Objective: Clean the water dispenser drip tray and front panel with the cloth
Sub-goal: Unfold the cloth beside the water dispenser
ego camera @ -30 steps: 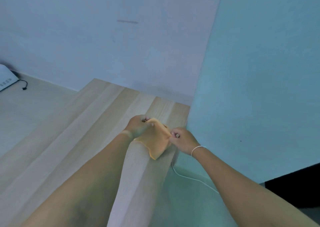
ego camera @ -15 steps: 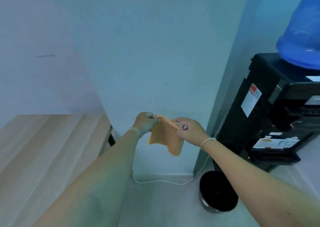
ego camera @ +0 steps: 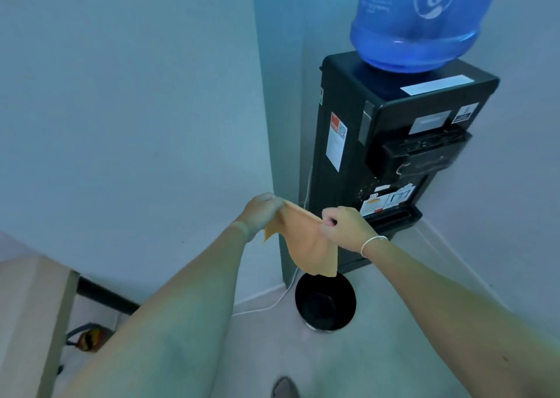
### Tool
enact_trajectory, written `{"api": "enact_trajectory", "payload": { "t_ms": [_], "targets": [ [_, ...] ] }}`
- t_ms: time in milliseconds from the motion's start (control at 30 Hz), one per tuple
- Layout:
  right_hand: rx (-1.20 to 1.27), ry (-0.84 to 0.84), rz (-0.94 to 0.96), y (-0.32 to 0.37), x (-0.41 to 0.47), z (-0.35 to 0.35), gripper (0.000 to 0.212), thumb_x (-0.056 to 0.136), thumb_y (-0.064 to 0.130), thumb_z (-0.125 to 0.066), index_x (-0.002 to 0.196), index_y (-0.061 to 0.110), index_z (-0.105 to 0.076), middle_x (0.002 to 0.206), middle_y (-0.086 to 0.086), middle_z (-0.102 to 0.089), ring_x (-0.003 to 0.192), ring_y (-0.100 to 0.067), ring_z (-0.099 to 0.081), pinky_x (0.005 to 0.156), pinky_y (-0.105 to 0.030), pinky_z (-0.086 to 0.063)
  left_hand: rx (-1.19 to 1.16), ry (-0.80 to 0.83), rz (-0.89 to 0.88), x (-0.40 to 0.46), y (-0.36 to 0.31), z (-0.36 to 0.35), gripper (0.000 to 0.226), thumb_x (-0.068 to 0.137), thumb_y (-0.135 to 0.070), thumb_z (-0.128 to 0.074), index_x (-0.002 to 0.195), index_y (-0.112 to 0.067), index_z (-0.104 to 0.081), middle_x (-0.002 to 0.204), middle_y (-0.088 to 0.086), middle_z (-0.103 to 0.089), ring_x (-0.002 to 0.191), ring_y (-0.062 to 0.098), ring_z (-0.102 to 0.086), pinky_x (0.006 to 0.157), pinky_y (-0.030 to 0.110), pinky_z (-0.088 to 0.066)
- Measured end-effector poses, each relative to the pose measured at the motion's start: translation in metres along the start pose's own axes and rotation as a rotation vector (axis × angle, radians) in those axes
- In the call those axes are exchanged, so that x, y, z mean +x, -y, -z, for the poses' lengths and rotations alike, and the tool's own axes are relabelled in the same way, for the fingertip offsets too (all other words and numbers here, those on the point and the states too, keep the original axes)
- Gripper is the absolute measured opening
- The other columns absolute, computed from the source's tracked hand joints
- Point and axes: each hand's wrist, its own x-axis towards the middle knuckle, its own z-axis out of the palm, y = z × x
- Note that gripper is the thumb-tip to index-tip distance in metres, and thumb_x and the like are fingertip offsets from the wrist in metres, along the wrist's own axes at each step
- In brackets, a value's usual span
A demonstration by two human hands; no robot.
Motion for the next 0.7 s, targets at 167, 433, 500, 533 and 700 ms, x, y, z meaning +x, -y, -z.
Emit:
{"api": "enact_trajectory", "payload": {
  "t_ms": [167,433,500,533,700],
  "targets": [
    [0.014,0.041,-0.182,-0.03,0.012,0.003,0.035,0.079,0.021,-0.061,0.06,0.021,-0.032,0.055,0.004,-0.037,0.052,-0.015,-0.033,0.052,-0.028,-0.028,-0.036,0.044,-0.033,0.037,-0.009,-0.017,0.013,0.079,-0.021,-0.053,0.067,-0.022,-0.052,0.073,-0.001,-0.052,0.078,0.022,-0.047,0.07,0.031,-0.038],
    [-0.151,0.349,-0.33,-0.082,0.025,0.01,0.013,0.081,0.019,-0.055,0.069,0.014,-0.055,0.079,-0.01,-0.06,0.072,-0.022,-0.055,0.061,-0.031,-0.043,-0.058,0.074,0.032,0.073,-0.012,-0.037,0.012,0.088,-0.017,-0.056,0.077,-0.02,-0.054,0.08,0.002,-0.056,0.079,0.022,-0.051,0.073,0.034,-0.04],
    [-0.143,0.405,-0.354,-0.1,0.035,0.014,0.025,0.081,0.019,-0.055,0.058,0.013,-0.05,0.065,-0.007,-0.054,0.061,-0.02,-0.05,0.053,-0.03,-0.04,-0.066,0.035,0.053,0.08,-0.014,-0.047,0.013,0.089,-0.016,-0.056,0.077,-0.021,-0.055,0.08,0.002,-0.055,0.08,0.022,-0.051,0.071,0.031,-0.041],
    [-0.132,0.423,-0.36,-0.108,0.039,0.016,0.028,0.082,0.019,-0.055,0.055,0.015,-0.047,0.061,-0.004,-0.05,0.057,-0.018,-0.048,0.052,-0.029,-0.039,-0.067,0.008,0.067,0.082,-0.013,-0.051,0.014,0.089,-0.016,-0.056,0.076,-0.02,-0.054,0.08,0.002,-0.055,0.079,0.021,-0.05,0.069,0.03,-0.041],
    [-0.091,0.531,-0.313,-0.15,0.064,0.036,0.026,0.082,0.014,-0.051,0.057,0.015,-0.045,0.063,-0.003,-0.049,0.056,-0.017,-0.049,0.048,-0.026,-0.044,-0.184,-0.156,0.188,0.089,-0.004,-0.084,0.011,0.089,-0.009,-0.057,0.08,-0.015,-0.055,0.086,0.008,-0.056,0.081,0.024,-0.053,0.066,0.031,-0.047]
  ]
}}
